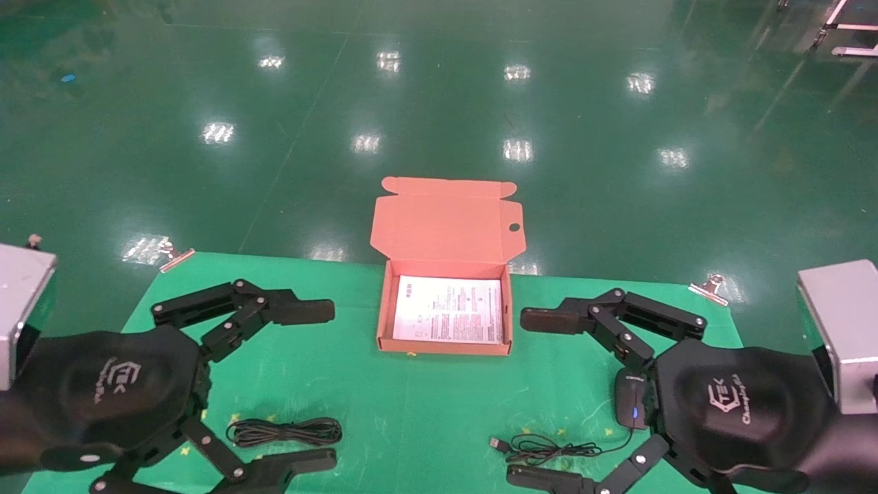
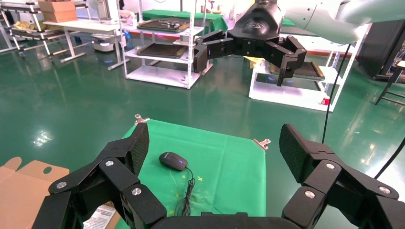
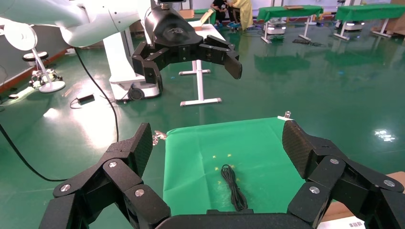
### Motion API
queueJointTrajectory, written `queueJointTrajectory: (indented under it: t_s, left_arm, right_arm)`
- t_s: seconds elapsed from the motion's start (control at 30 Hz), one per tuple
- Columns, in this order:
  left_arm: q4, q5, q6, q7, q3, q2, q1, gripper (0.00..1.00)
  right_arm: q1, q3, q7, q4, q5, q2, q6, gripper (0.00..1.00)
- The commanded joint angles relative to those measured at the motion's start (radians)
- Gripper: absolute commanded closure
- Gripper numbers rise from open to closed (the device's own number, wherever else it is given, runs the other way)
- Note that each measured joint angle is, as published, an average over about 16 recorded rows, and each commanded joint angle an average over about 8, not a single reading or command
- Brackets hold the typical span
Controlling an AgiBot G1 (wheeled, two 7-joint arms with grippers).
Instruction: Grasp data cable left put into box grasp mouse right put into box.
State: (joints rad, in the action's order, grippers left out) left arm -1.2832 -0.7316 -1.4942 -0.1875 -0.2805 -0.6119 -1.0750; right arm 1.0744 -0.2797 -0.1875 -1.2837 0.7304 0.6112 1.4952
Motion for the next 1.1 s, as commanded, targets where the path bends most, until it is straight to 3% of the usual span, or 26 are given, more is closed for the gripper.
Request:
queueJointTrajectory:
  t_s: [0.03,1.1]
  left_arm:
    - [0.0,0.0,0.0,0.0,0.0,0.0,0.0,0.0]
    - [0.0,0.0,0.0,0.0,0.0,0.0,0.0,0.0]
  right_arm:
    - [0.0,0.0,0.0,0.0,0.0,0.0,0.0,0.0]
    - [0.0,0.0,0.0,0.0,0.0,0.0,0.0,0.0]
